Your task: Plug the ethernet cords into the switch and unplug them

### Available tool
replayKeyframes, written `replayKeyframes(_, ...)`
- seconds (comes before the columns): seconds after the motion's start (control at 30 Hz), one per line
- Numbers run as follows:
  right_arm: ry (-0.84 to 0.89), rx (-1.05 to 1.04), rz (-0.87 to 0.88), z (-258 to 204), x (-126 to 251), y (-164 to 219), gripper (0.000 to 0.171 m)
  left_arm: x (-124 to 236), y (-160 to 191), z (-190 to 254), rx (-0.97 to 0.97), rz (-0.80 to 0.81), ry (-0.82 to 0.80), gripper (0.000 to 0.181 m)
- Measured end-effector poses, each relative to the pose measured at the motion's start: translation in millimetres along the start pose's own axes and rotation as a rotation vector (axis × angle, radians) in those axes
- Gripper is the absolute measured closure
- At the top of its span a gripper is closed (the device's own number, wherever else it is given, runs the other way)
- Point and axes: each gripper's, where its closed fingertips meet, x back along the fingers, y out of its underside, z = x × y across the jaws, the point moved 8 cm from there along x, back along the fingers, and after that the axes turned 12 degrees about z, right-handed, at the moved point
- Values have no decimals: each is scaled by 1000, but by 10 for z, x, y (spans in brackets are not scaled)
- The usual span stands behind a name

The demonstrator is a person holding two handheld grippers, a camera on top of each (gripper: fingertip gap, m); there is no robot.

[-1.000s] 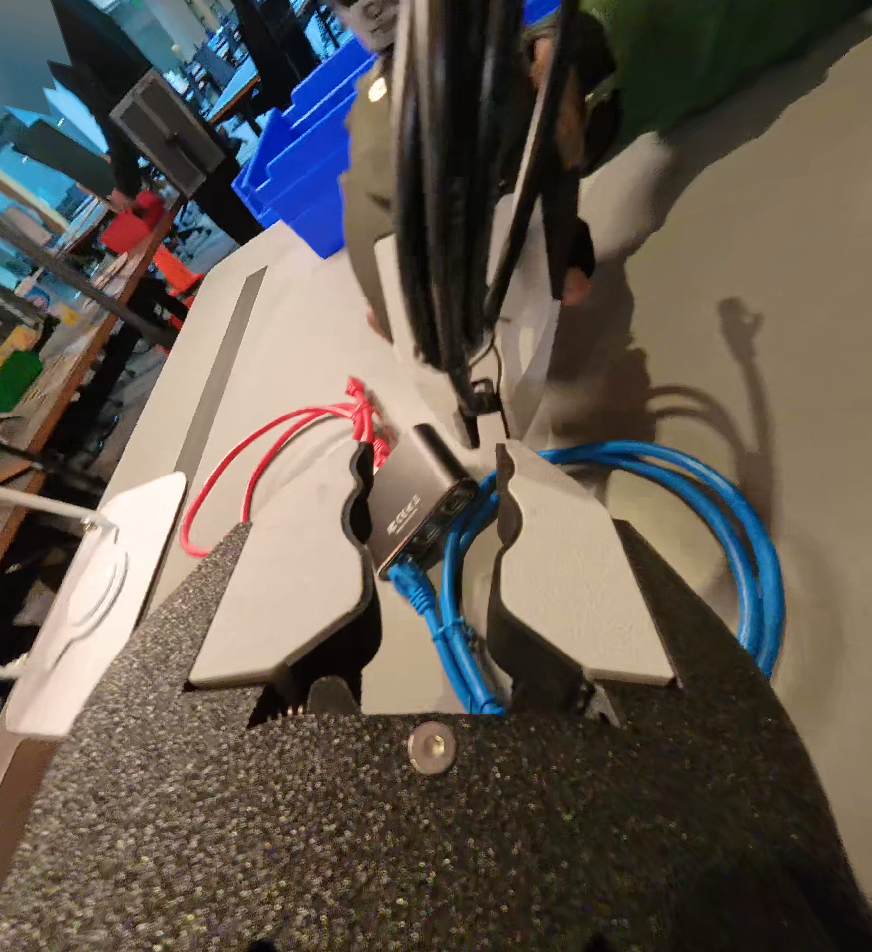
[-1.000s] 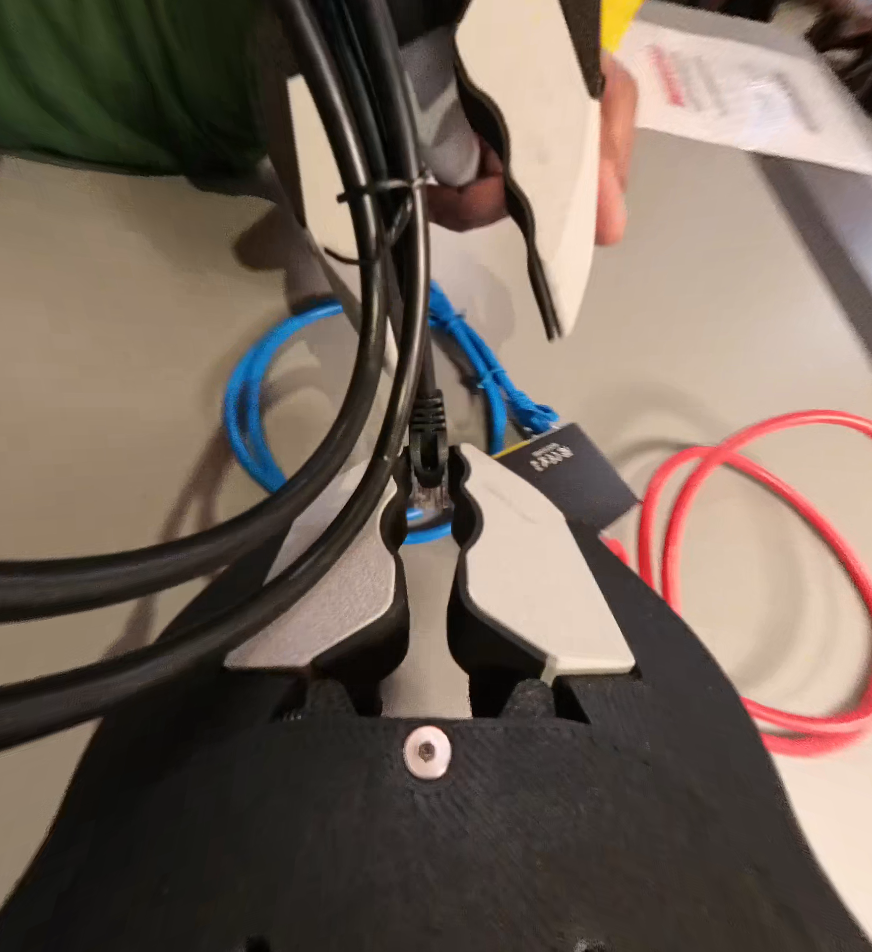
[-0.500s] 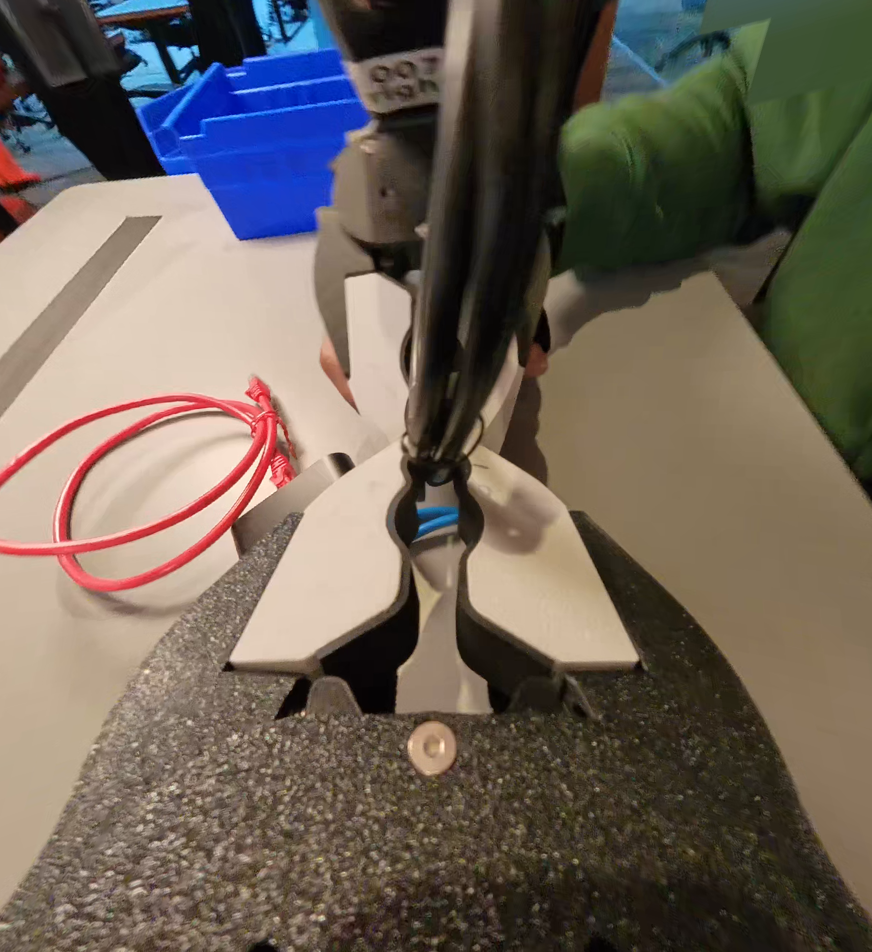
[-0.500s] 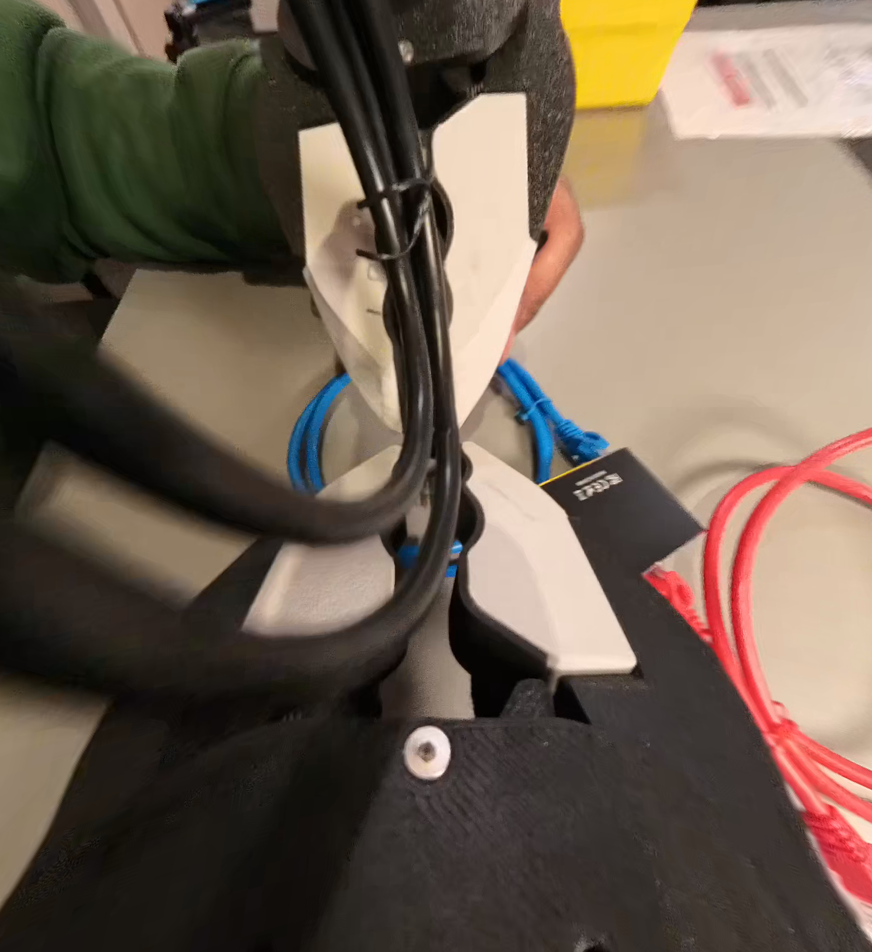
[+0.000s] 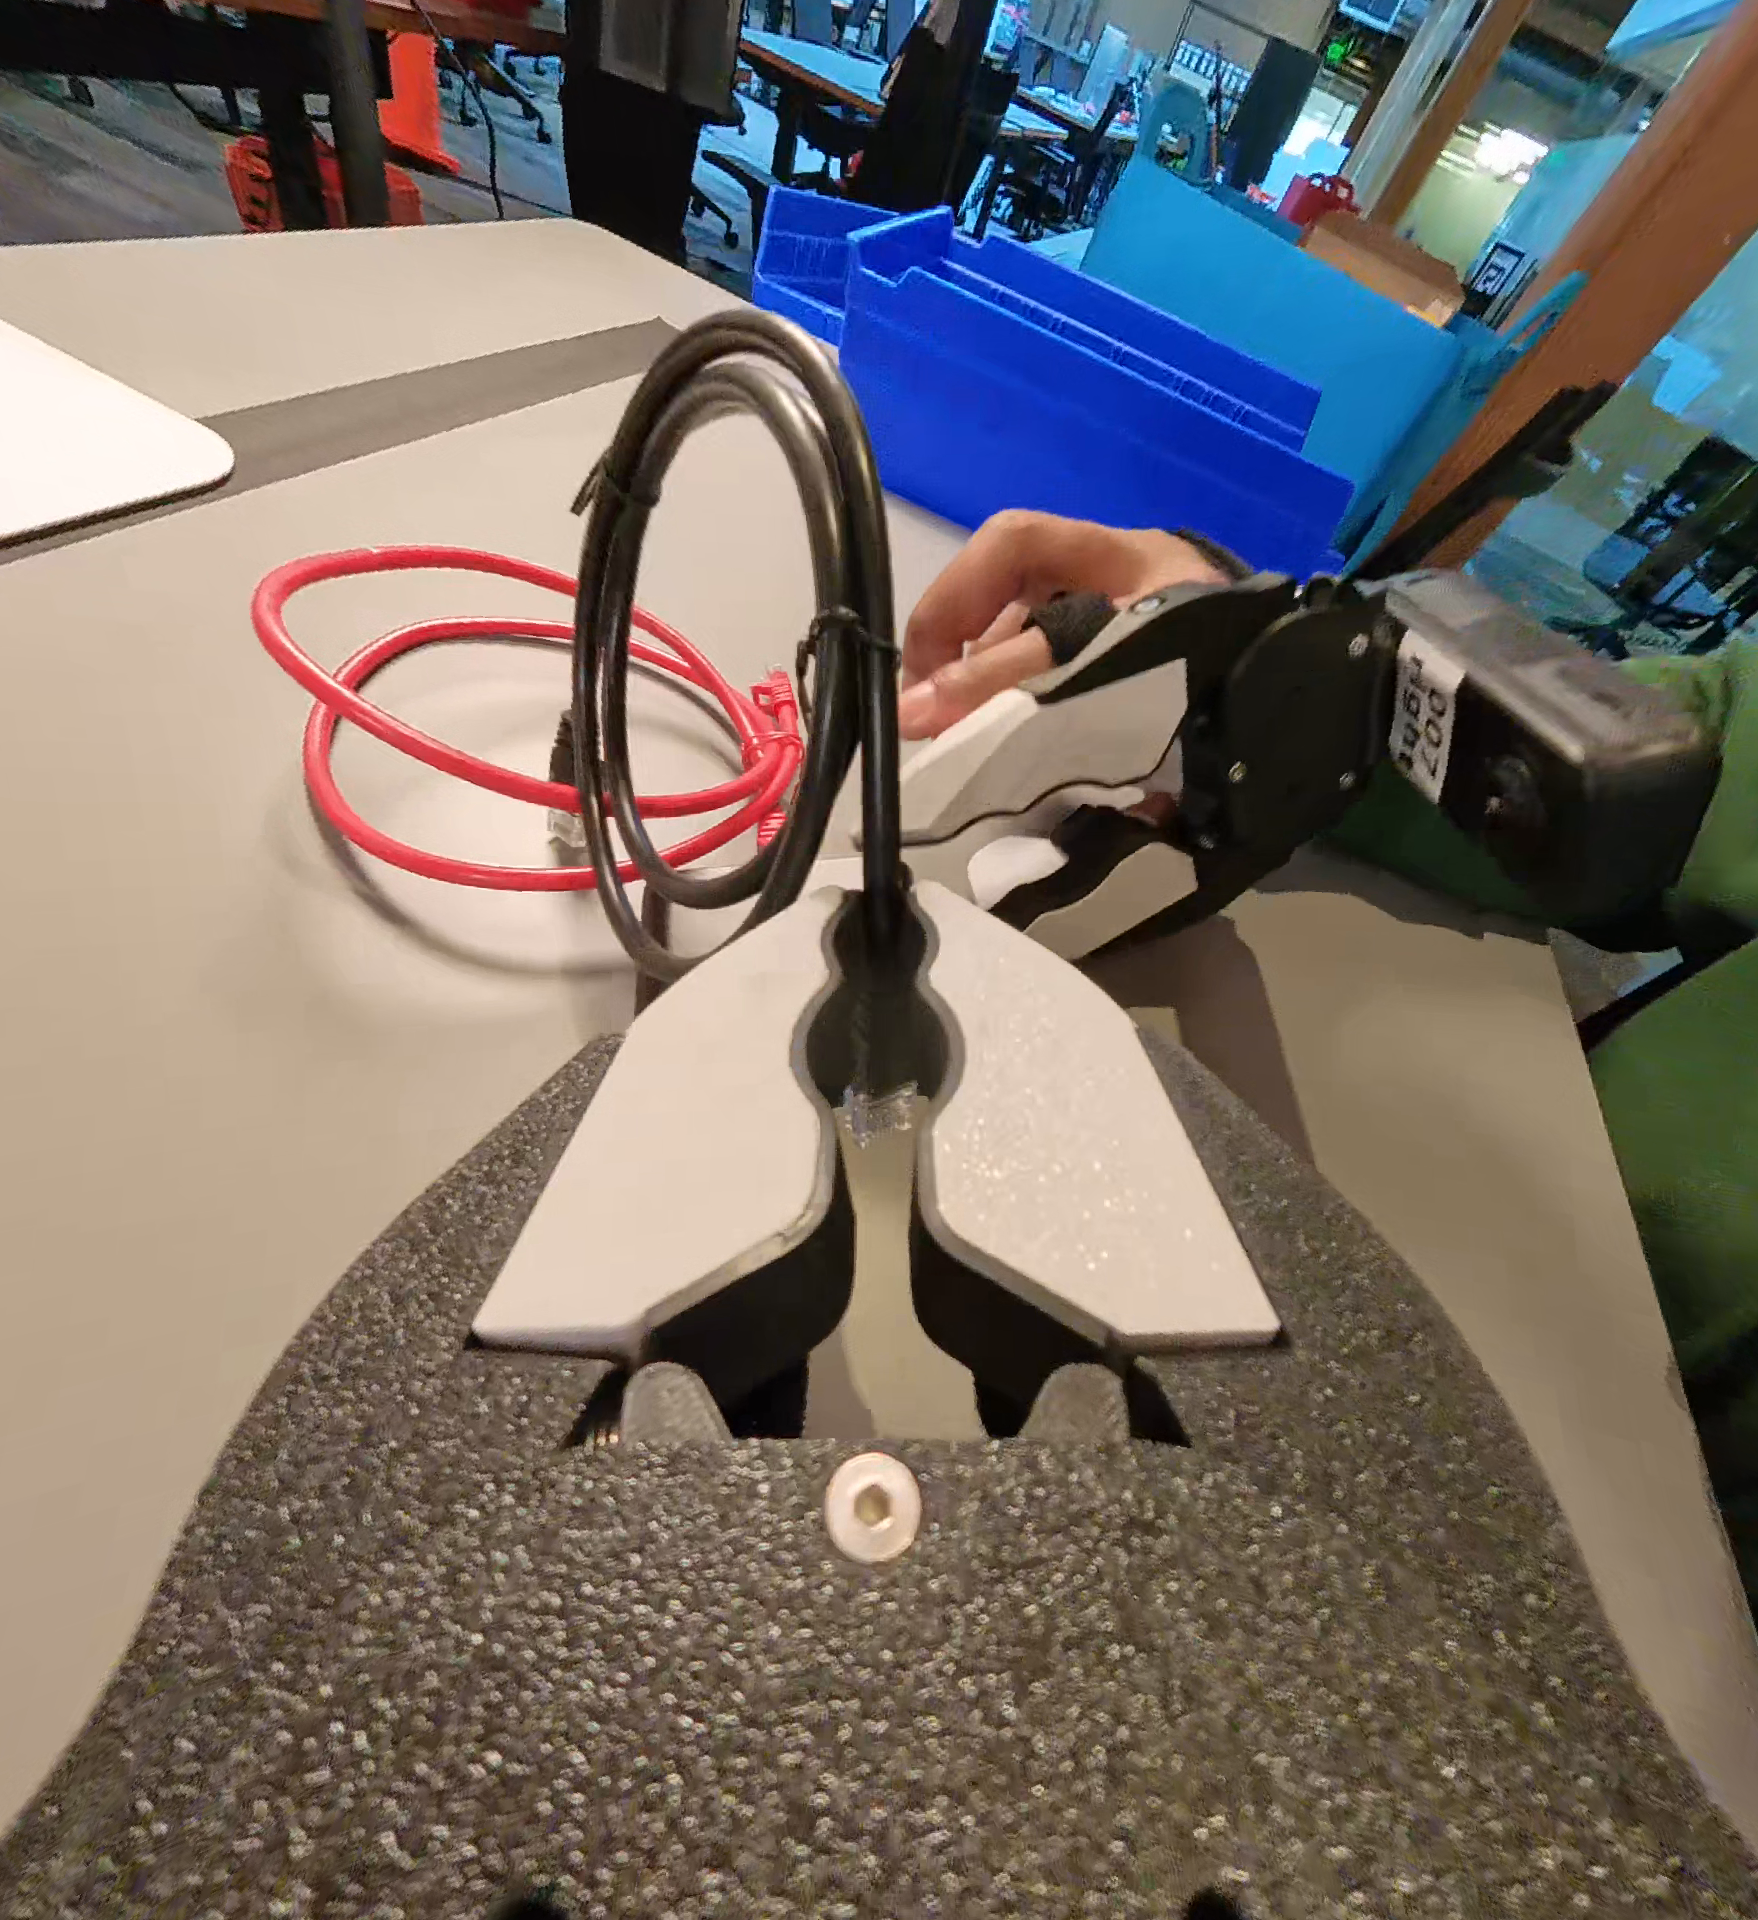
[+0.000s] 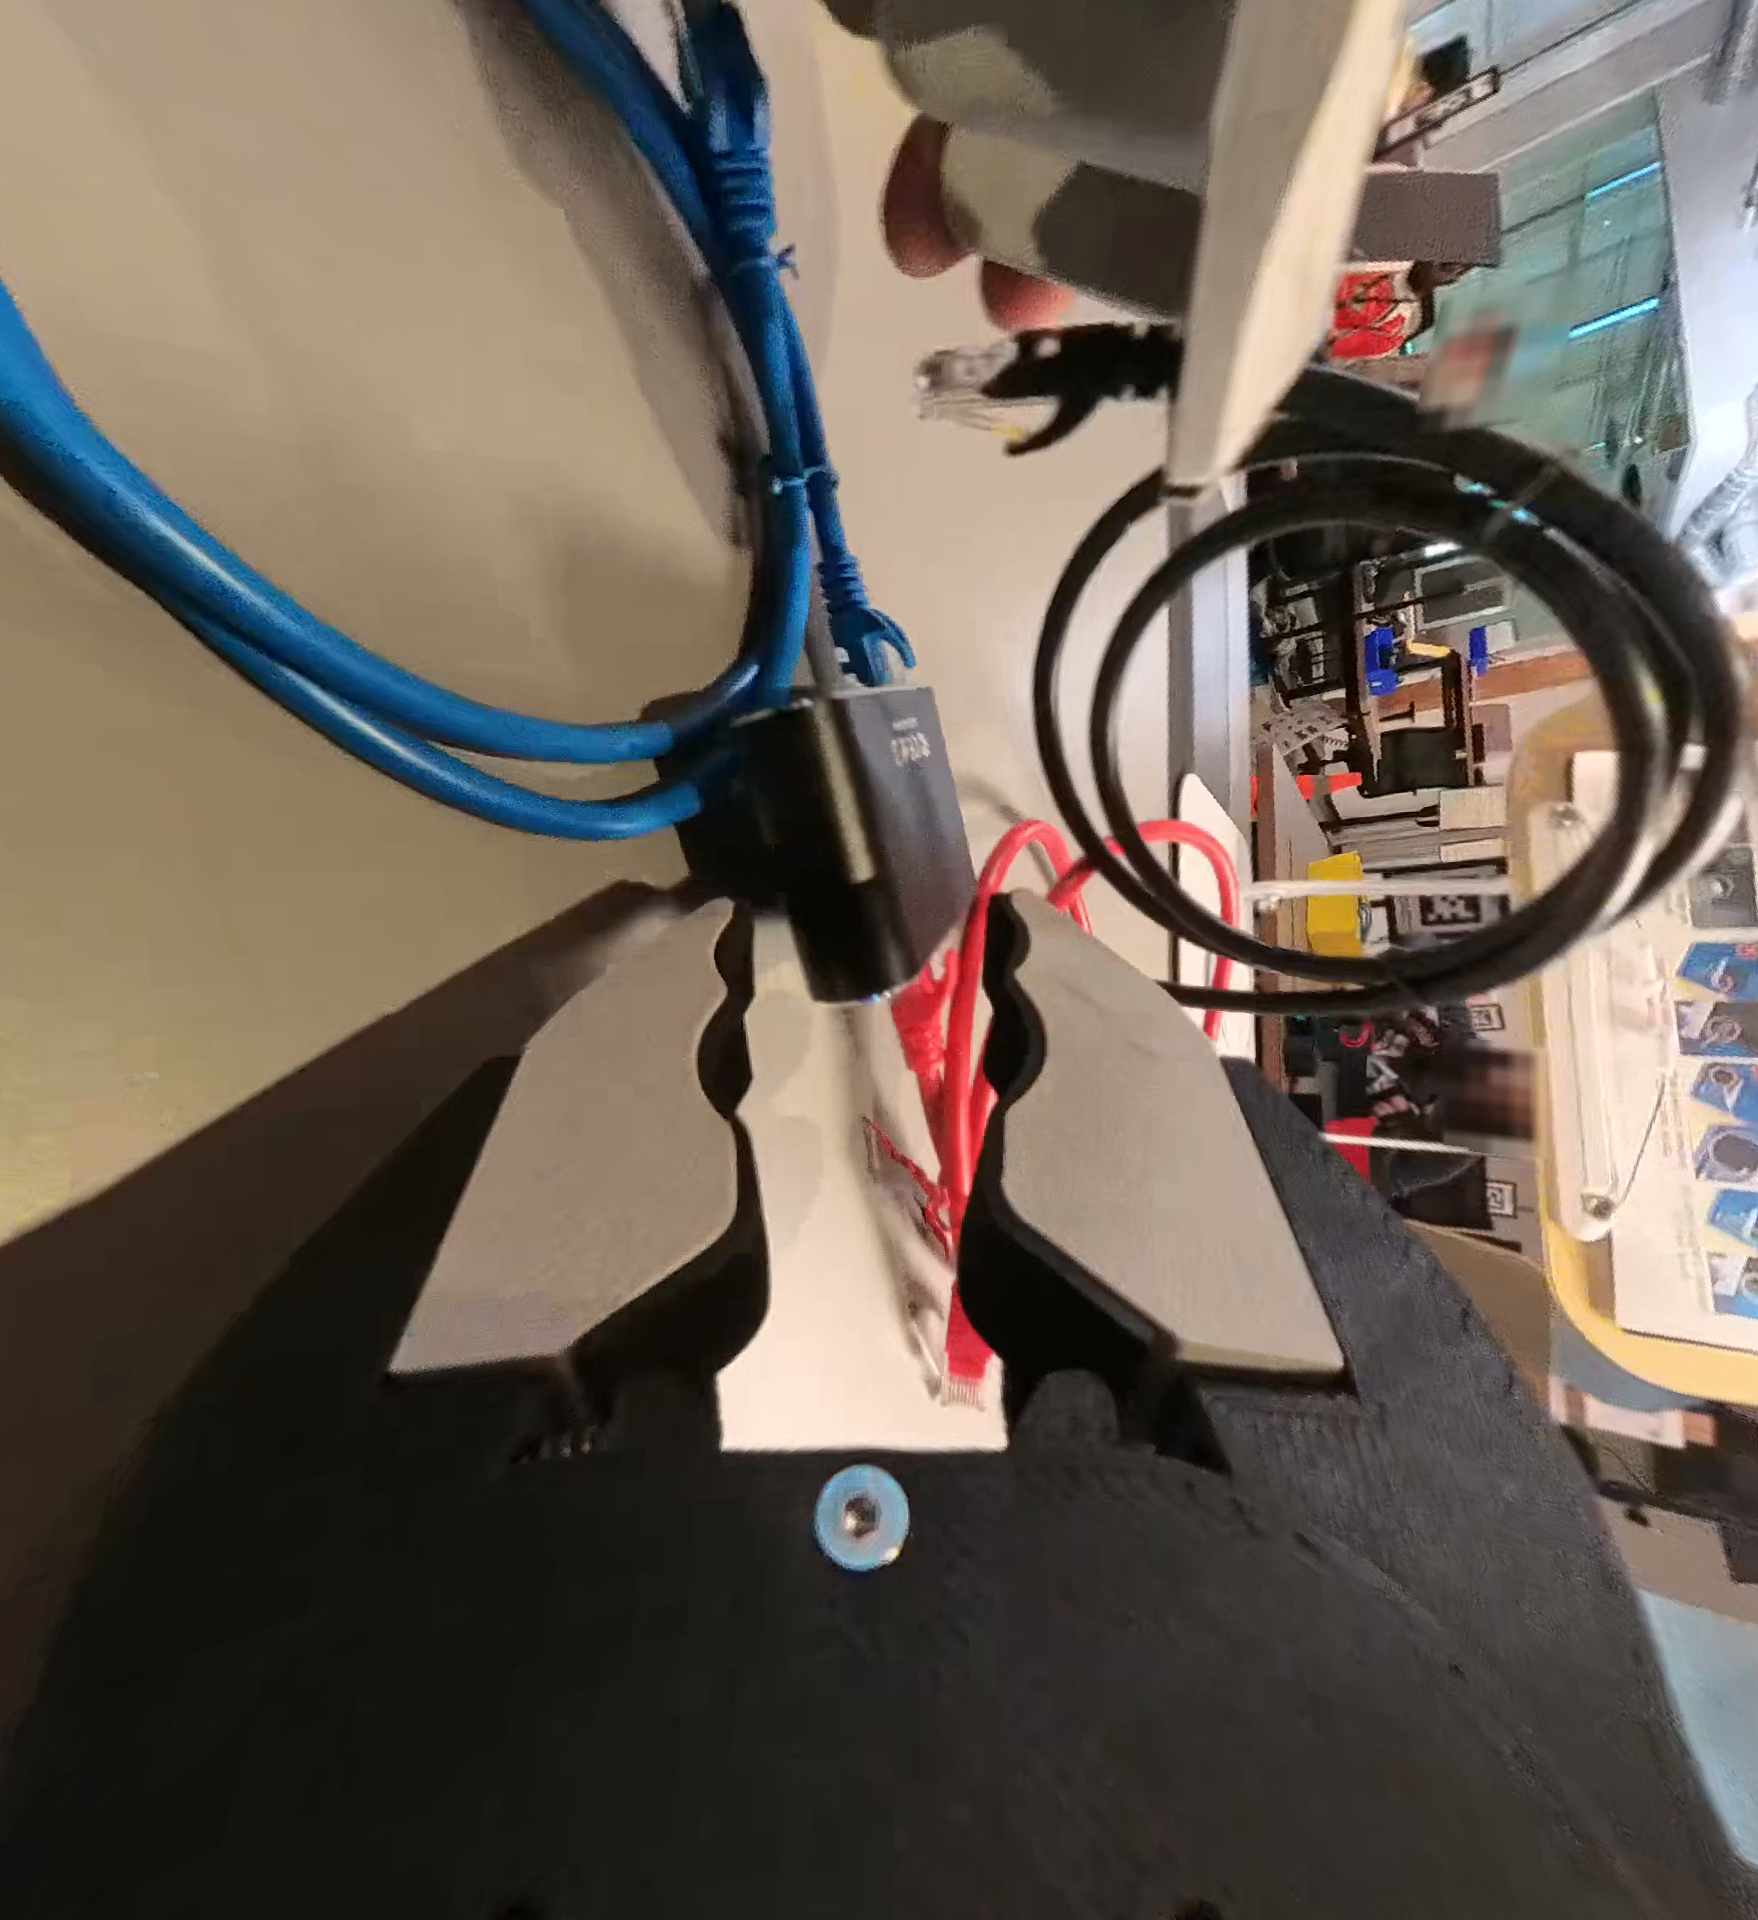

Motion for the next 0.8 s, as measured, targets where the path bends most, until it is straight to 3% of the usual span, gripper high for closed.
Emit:
replayKeyframes(0.2,-6,37,-23,-34,-142,-85,128,29,-37,5,35,32,-4,175)
replayKeyframes(0.4,25,-114,-8,5,-127,-236,127,107,-167,27,79,141,-30,175)
replayKeyframes(0.8,204,-840,311,323,18,-660,131,44,-252,289,122,469,3,175)
